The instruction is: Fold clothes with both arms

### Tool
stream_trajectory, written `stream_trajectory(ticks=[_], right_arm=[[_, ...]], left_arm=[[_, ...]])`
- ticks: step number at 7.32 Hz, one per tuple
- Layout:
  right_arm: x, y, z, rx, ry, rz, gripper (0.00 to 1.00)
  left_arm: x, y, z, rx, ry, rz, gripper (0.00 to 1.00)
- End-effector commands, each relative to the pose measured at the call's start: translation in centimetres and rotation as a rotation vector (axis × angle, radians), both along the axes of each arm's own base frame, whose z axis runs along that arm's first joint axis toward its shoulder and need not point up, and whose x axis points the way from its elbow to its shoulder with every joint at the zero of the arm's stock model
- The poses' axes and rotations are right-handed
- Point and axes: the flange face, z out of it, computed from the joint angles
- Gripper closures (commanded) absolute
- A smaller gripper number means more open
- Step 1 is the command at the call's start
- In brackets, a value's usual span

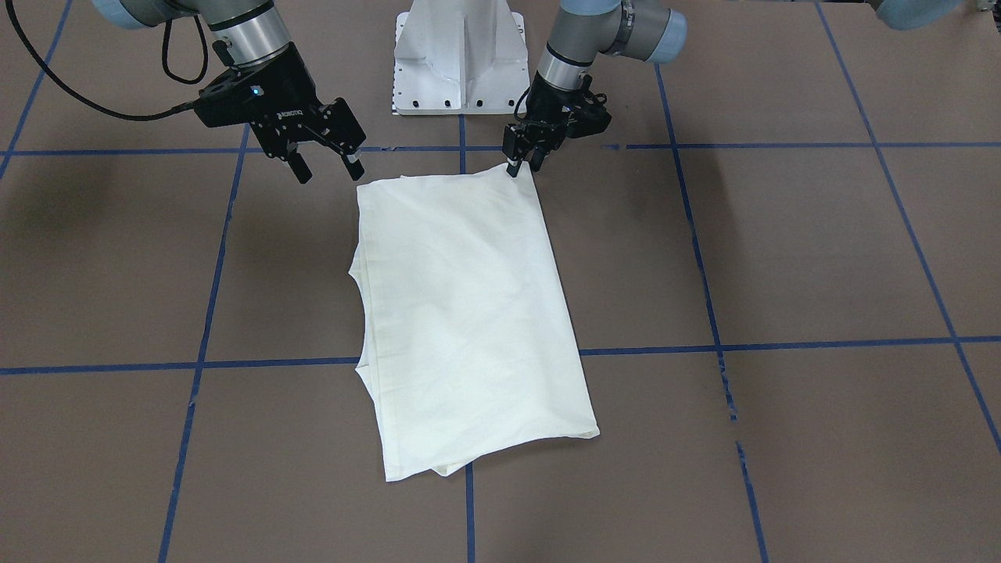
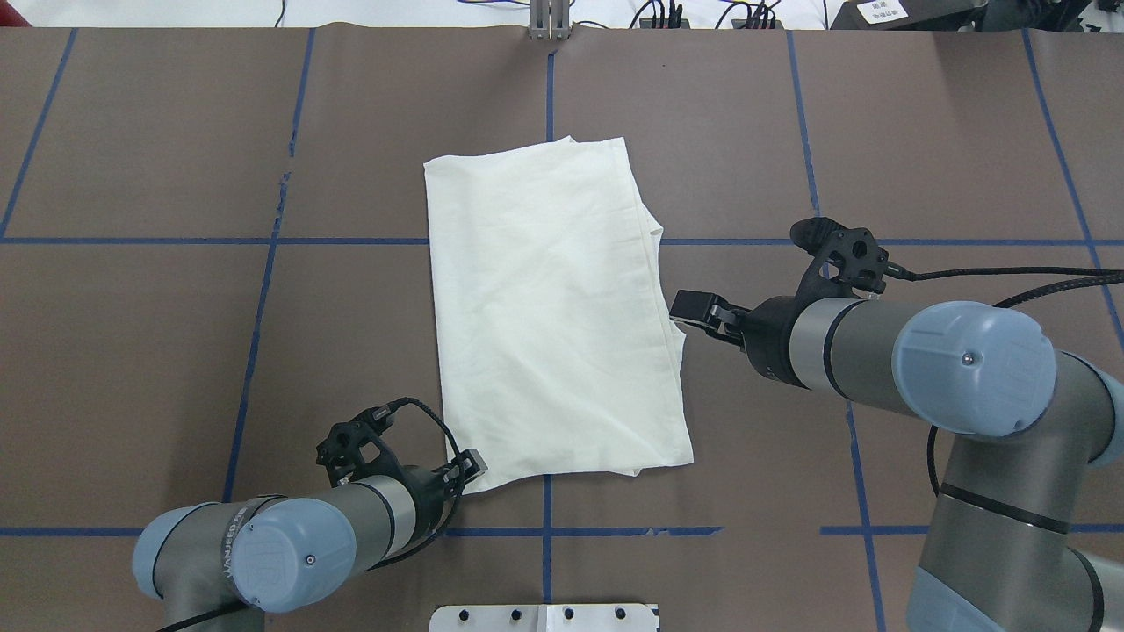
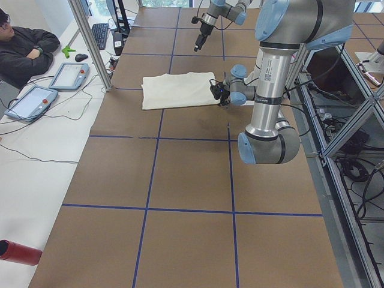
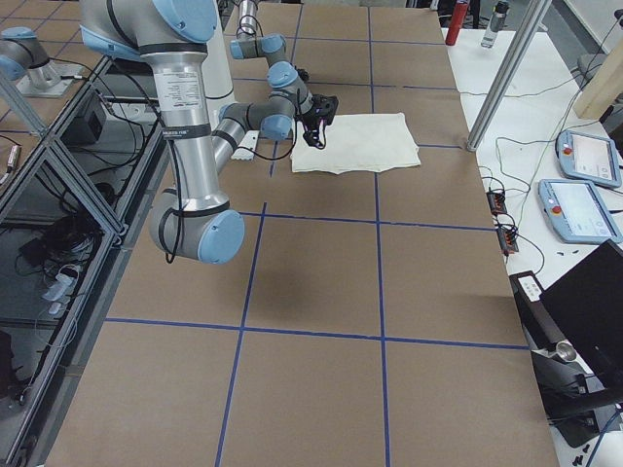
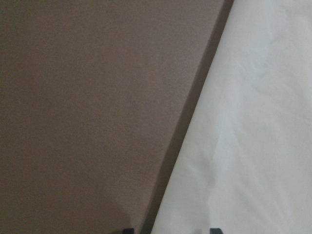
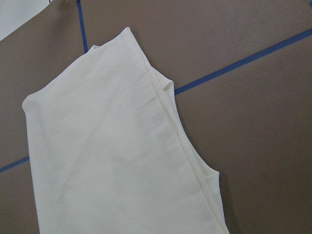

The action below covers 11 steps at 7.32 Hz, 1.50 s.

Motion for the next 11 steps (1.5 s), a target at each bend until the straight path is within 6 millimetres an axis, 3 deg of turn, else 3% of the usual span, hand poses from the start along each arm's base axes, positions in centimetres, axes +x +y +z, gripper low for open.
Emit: stream_trajectory(ticks=[1, 2, 4, 7, 8, 9, 10, 11], right_arm=[[0.0, 0.0, 0.0, 0.0, 0.0, 0.002, 0.0], [0.0, 0.0, 0.0, 0.0, 0.001, 0.002, 0.0], [0.0, 0.0, 0.0, -0.011, -0.004, 0.006, 0.0], [-1.4, 0.0, 0.4, -0.13, -0.027, 0.055, 0.01], [-2.7, 1.0, 1.3, -0.148, 0.038, 0.049, 0.01], [-4.5, 2.4, 1.4, -0.161, 0.081, 0.056, 0.0], [-7.5, 3.3, 1.2, -0.238, 0.079, 0.095, 0.06], [-10.8, 3.0, 1.5, -0.285, 0.109, 0.113, 0.1]], left_arm=[[0.5, 0.0, -0.4, 0.0, 0.004, 0.002, 0.39], [0.5, 0.0, -0.6, 0.0, 0.007, 0.002, 0.49], [0.5, -0.1, -0.6, 0.001, 0.007, 0.0, 1.0], [0.1, -0.1, -1.0, 0.004, 0.017, -0.003, 1.0], [0.0, -0.3, -1.2, 0.004, 0.021, -0.004, 1.0], [-0.2, -0.4, -1.4, 0.006, 0.025, -0.007, 1.0], [-0.6, -0.5, -1.9, 0.007, 0.035, -0.007, 1.0], [-0.7, -0.5, -2.1, 0.008, 0.038, -0.009, 1.0]])
